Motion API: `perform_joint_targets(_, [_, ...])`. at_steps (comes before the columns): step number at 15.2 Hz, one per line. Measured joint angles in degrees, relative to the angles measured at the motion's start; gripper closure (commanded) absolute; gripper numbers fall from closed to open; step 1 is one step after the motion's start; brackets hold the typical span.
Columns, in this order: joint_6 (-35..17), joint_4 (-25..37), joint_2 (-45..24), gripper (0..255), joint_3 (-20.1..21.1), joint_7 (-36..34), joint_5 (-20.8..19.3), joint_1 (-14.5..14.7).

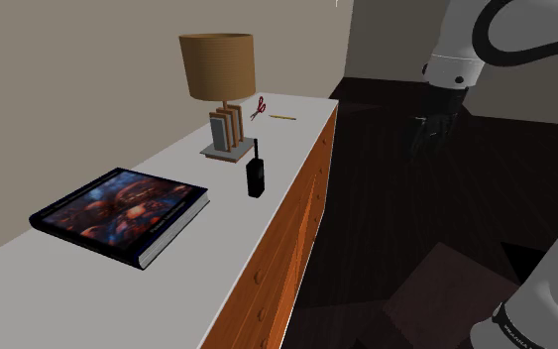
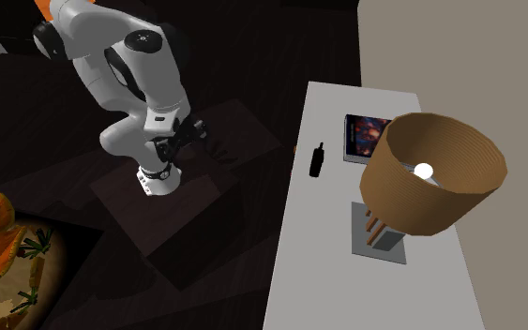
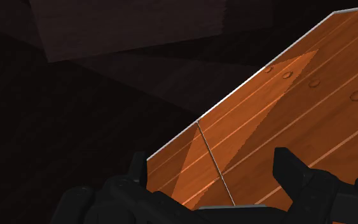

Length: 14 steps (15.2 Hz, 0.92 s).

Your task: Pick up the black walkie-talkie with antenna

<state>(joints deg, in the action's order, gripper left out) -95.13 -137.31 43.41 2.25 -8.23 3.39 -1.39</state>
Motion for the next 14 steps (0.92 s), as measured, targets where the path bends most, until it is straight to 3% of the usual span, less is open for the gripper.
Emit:
perform_joint_targets(4, [-0.9,1.3,-2.0,0,3.2,-4.5,1.4,0.3])
perform_joint_targets(14, [-2.8,15.9,-18.1,0,16.7,-25.8,2.8,-0.4])
